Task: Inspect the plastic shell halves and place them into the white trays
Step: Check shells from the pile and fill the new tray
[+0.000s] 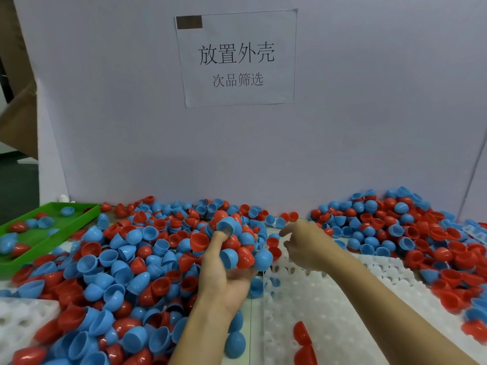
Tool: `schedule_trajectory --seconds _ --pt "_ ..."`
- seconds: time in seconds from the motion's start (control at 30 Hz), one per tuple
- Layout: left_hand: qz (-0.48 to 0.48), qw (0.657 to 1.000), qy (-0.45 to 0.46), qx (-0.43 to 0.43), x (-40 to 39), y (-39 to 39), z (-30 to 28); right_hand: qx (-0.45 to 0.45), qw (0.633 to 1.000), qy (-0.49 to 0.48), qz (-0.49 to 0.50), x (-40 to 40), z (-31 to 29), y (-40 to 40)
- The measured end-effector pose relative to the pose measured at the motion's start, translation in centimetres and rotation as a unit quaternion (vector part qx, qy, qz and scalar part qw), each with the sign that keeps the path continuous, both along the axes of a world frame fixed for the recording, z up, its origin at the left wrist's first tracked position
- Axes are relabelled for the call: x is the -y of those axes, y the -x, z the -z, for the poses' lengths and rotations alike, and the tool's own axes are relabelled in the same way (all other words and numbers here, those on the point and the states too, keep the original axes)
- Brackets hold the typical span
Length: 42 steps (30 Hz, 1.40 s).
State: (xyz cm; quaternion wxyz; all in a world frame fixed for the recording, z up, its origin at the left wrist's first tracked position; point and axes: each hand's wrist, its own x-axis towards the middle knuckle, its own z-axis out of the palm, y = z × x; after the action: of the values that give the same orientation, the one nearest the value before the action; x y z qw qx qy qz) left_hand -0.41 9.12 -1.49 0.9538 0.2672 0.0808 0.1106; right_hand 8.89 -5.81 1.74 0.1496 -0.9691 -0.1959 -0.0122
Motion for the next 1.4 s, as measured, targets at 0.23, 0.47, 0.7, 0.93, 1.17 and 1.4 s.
schedule_trajectory --seconds 0.23,0.47,0.7,0.93,1.17,1.4 --pt "0.021 0.999 -0.023 -0.023 1.6 0.3 -0.3 -0.037 0.975 -0.213 -0.045 3.9 0.2 4.9" --pt "0.022 0.999 -0.034 -0.006 2.0 0.2 -0.4 -0.066 0.947 -0.303 -0.082 3.7 1.7 6.9" --pt "0.022 0.998 -0.047 -0.022 2.6 0.1 -0.4 -0.04 0.937 -0.343 -0.057 2.9 2.3 6.5" --pt "-0.004 1.0 -0.018 -0.015 2.7 0.0 -0.3 -0.03 0.921 -0.387 -0.035 3.2 2.4 6.2" --pt "-0.011 1.0 -0.013 -0.022 2.7 -0.1 -0.4 -0.018 0.912 -0.409 -0.037 3.2 2.3 6.2" --pt "-0.012 0.999 -0.007 -0.04 3.4 -0.1 -0.5 0.051 0.91 -0.411 -0.031 2.3 2.3 6.7"
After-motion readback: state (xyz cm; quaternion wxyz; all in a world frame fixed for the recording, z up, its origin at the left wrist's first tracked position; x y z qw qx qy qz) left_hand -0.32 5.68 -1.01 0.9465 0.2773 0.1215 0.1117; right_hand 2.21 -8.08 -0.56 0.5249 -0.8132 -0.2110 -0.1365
